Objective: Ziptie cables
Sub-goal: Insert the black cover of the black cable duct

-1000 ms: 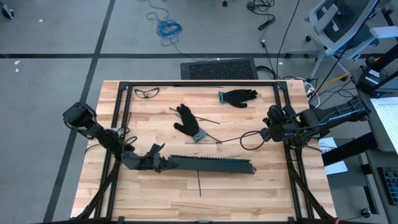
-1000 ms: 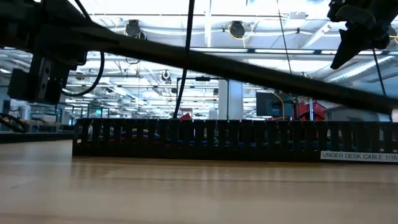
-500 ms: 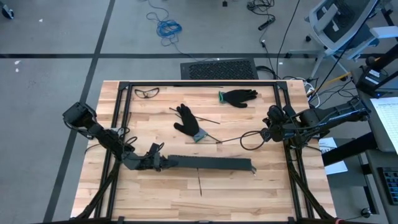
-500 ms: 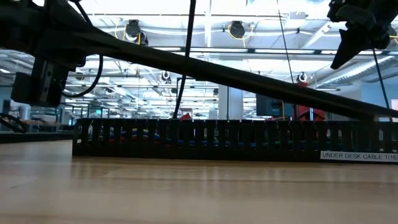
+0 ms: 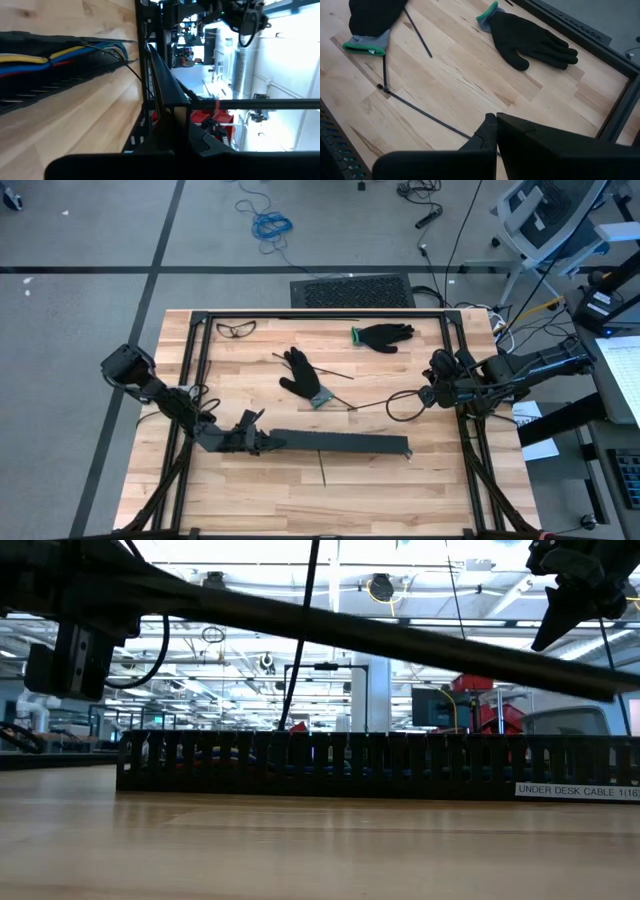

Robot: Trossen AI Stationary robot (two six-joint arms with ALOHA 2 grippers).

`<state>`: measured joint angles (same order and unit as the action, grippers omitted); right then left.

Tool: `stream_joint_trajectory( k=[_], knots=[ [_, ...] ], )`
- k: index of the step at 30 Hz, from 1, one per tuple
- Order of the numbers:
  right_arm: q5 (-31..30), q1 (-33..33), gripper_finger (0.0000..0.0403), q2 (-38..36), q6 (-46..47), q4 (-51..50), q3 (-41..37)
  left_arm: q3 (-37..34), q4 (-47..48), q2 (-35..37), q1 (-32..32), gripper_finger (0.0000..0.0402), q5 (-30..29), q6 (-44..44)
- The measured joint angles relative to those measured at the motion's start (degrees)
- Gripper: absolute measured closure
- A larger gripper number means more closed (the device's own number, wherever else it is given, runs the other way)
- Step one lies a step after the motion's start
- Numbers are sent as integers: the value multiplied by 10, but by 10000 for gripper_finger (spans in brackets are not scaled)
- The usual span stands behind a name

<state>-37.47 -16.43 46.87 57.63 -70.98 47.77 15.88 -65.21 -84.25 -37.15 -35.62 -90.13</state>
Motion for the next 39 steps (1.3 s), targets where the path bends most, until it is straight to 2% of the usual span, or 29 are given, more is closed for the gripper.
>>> stream_joint_trajectory(
  k=[6, 30, 39],
  knots=[
    [0, 0, 403, 0, 0, 0, 0, 0, 39, 0, 0, 400, 1, -10],
    [4, 0, 403, 0, 2, 8, 0, 0, 60, 0, 0, 400, -13, -24],
    [113, -5, 403, 34, -13, 87, -29, 0, 66, 0, 0, 400, -12, -26]
  ],
)
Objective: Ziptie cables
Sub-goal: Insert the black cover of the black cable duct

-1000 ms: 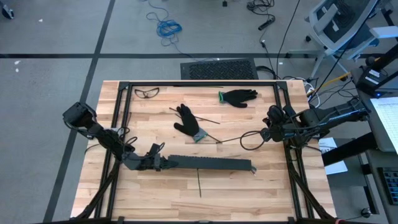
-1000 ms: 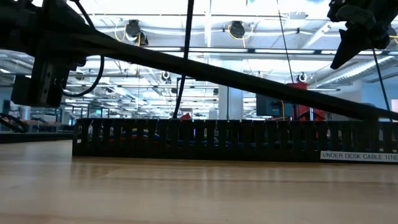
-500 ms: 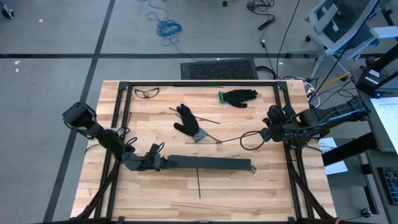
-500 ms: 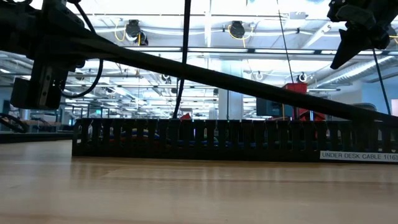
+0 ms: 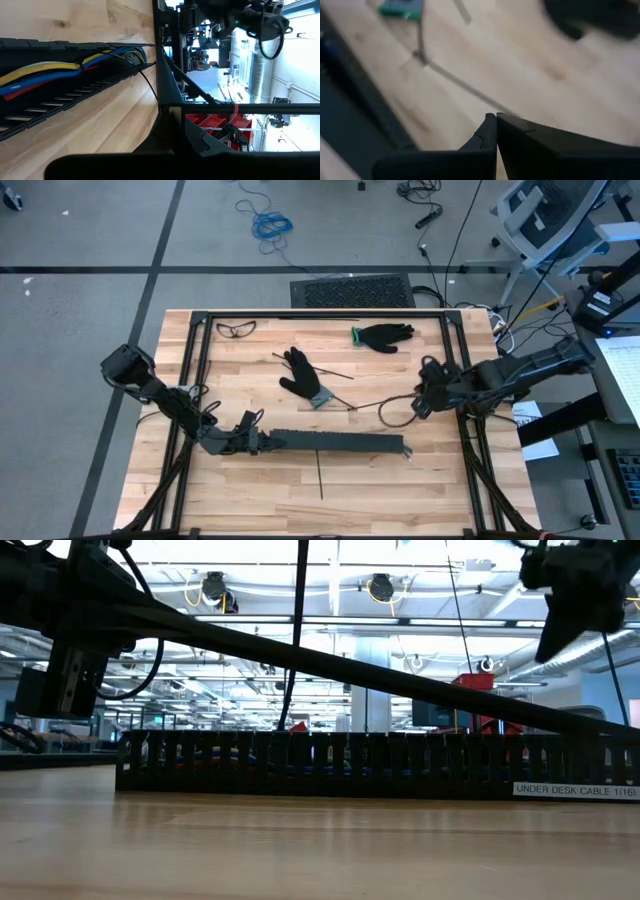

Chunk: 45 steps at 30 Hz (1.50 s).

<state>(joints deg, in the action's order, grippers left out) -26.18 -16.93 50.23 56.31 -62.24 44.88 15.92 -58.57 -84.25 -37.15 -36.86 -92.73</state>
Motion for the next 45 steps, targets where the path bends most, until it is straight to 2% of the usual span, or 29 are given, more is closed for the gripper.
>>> stream_joint_trajectory(
  k=[8, 18, 34, 45],
  knots=[
    [97, -29, 403, 61, 0, 192, -80, 0, 2, 0, 0, 400, -2, 0],
    [117, -74, 403, 86, 5, 278, -81, 0, 16, 0, 1, 400, -6, -14],
    [113, -107, 403, 91, 16, 333, -81, 0, 22, 0, 21, 400, -2, -15],
    [115, -107, 403, 153, 32, 325, -82, 0, 25, 0, 24, 400, 2, -15]
  ],
)
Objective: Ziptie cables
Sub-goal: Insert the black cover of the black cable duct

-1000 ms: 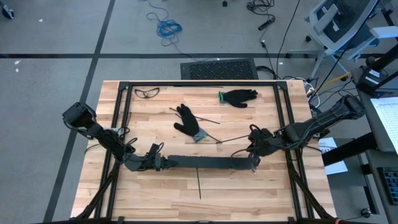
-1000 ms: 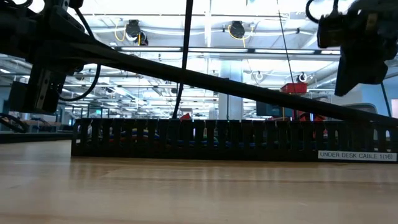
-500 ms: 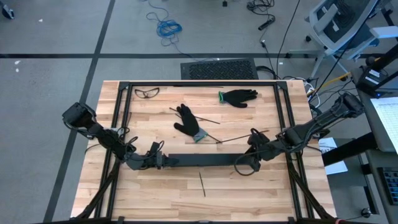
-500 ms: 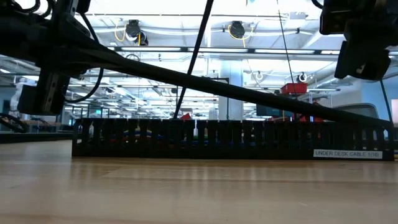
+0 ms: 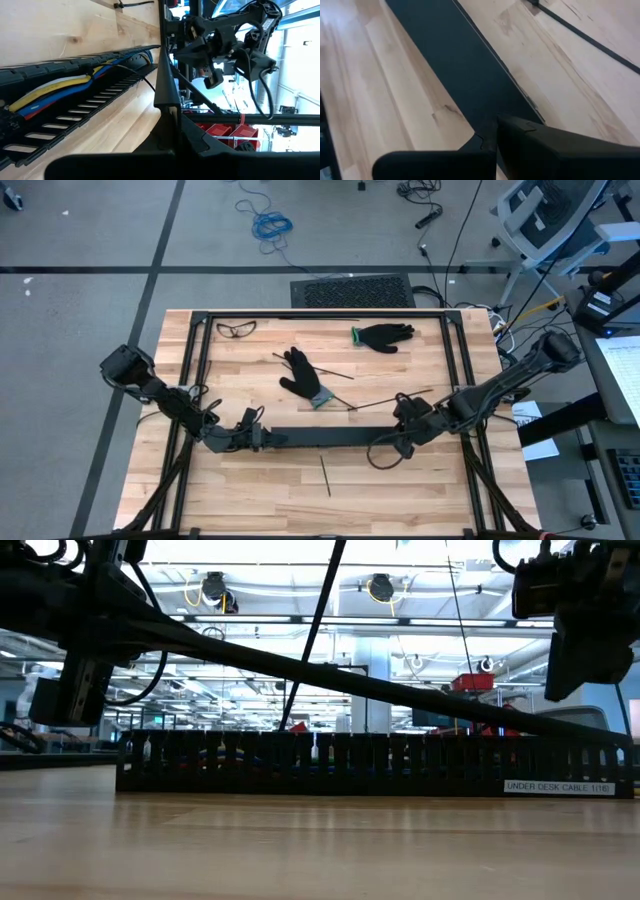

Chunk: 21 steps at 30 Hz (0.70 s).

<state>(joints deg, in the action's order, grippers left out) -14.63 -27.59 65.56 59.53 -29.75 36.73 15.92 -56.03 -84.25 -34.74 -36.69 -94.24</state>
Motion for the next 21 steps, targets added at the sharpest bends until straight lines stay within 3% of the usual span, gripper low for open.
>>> stream_joint_trajectory(
  k=[21],
  knots=[
    [11, 0, 403, 15, 0, -5, 0, 0, 0, 0, 0, 400, 0, -1]
  ],
)
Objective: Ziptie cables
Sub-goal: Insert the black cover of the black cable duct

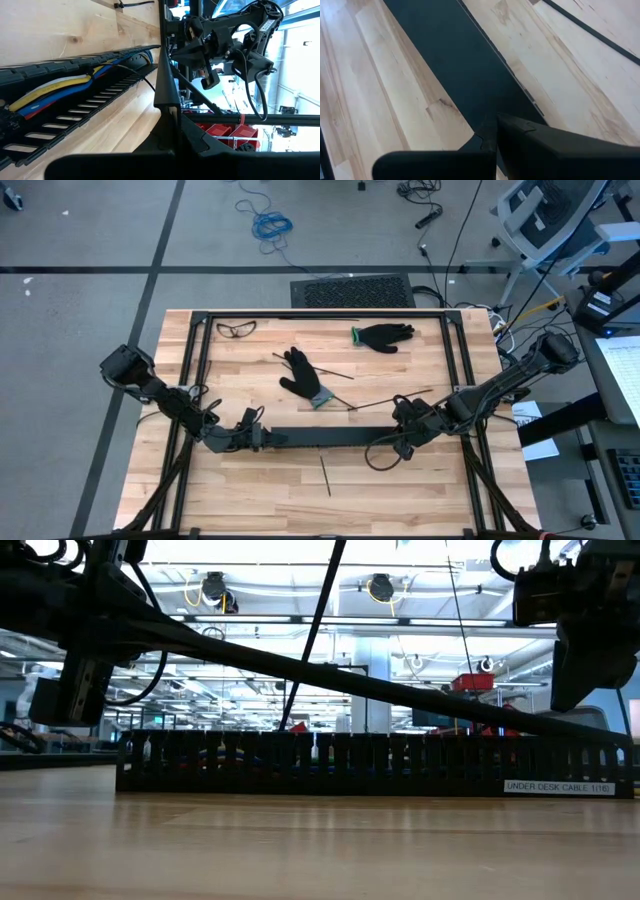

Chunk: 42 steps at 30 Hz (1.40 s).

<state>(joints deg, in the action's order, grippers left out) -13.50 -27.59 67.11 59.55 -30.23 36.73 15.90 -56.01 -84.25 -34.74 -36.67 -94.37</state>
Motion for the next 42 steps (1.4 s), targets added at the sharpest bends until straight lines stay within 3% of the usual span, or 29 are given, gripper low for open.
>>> stream_joint_trajectory(
  k=[16, 26, 42],
  knots=[
    [-1, 0, 403, 49, 4, 11, 1, 0, 2, 0, 0, 400, 0, 1],
    [1, 0, 403, 51, 4, 18, 1, -1, 6, 0, 0, 373, -1, 2],
    [2, 0, 403, 52, 5, 20, 1, -1, 11, 0, 0, 366, -10, 1]
  ],
)
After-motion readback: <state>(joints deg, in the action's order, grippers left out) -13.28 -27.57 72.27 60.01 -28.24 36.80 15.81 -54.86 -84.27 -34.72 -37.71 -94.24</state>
